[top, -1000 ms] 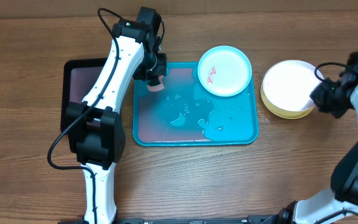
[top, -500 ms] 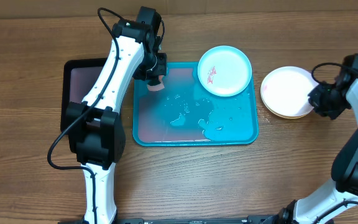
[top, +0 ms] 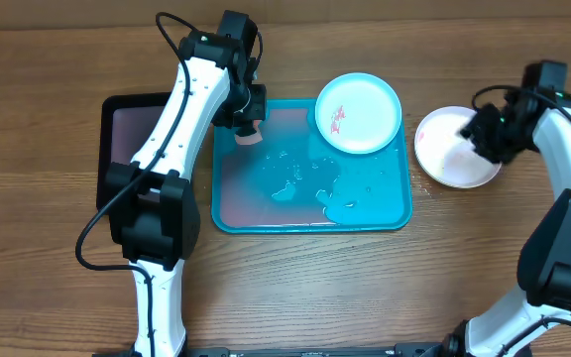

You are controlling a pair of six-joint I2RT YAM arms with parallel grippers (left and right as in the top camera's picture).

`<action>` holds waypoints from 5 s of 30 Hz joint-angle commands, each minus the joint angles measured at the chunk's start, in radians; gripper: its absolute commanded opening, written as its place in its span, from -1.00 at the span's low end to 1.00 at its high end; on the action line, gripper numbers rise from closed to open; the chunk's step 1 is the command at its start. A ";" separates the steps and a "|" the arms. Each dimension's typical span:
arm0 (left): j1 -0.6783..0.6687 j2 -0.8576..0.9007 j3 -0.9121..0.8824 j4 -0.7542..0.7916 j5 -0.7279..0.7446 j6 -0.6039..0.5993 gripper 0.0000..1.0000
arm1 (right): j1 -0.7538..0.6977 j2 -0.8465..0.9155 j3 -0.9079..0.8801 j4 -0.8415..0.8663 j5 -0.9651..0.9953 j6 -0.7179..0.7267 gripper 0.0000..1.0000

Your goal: Clean dirty plates on tray and stack at the side

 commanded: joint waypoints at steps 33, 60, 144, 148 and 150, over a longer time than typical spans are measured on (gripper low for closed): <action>-0.002 -0.001 0.016 0.015 -0.006 -0.014 -0.91 | 0.401 0.196 0.015 0.086 0.133 0.169 -0.88; -0.002 -0.001 0.016 0.019 -0.006 -0.014 -0.92 | 0.571 0.196 0.055 0.188 0.117 -0.263 -0.09; -0.080 -0.001 -0.408 0.430 -0.220 -0.033 -0.92 | 0.652 0.263 0.054 0.155 0.096 0.187 -0.93; -0.084 0.000 -0.436 0.414 -0.210 -0.029 -0.92 | 0.652 0.263 0.054 0.155 0.095 0.187 -0.93; -0.089 0.000 -0.439 0.394 -0.136 0.027 -0.92 | 0.652 0.263 0.054 0.155 0.095 0.187 -0.93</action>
